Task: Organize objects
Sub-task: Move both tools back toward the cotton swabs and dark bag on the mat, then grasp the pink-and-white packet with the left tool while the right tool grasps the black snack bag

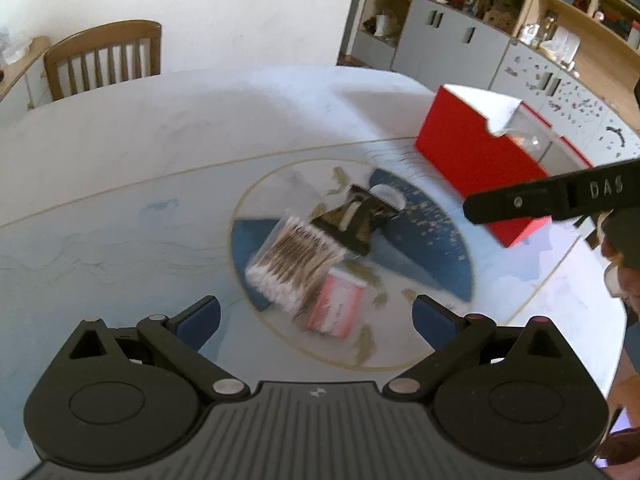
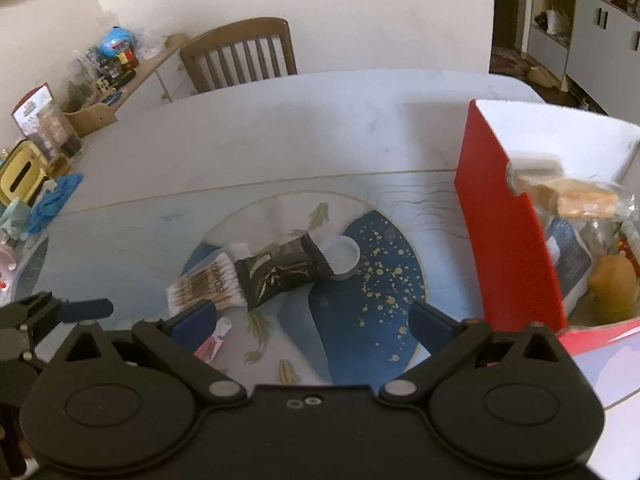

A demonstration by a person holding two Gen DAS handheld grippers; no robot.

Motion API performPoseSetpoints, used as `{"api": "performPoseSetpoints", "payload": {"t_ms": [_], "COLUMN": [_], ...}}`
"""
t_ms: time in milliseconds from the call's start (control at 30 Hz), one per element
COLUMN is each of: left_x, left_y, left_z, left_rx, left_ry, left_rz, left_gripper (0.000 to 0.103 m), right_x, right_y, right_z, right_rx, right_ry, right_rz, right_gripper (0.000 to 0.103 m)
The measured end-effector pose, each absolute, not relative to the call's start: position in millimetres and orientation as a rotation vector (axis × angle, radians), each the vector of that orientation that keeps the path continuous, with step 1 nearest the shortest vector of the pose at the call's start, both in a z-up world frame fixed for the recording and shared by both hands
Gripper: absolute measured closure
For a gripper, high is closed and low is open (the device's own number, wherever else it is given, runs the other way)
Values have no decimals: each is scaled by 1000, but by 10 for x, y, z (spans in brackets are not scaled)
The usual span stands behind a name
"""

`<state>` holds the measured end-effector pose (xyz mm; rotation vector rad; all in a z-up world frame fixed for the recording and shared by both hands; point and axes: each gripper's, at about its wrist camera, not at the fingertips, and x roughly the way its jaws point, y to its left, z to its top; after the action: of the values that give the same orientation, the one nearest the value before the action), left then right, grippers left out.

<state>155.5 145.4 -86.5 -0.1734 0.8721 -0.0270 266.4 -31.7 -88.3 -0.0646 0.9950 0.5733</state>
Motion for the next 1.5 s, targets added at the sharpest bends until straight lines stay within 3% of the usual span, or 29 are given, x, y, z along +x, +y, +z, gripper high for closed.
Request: {"api": "performPoseSetpoints", "payload": {"t_ms": [733,900,1167,1333,1500], "left_x": [1575,1579,1613,1630,1615], "left_y": [1226,1161,1142,1145,1149], "left_z": [-1292,-1335,-1339,-1326,-1316], "left_rx": [-96,-77,-69,-66,-64], "left_ry": [854,861,847,847,847], "left_rz": [-44,-53,-46,-52,-58], "left_gripper": [2,25,45,57,71], "right_x": [3211,3282,3317,3318,3307], "right_y": [177,233,326,356,354], "right_z": [-1348,-1436,-1489,-1516,-1509], "right_rx": [83,135,177,180,181], "right_ry": [1131,1180,1217,1230,1228], "right_rz": [289,252,238,254,291], "right_gripper": [3,8,13,23,47]}}
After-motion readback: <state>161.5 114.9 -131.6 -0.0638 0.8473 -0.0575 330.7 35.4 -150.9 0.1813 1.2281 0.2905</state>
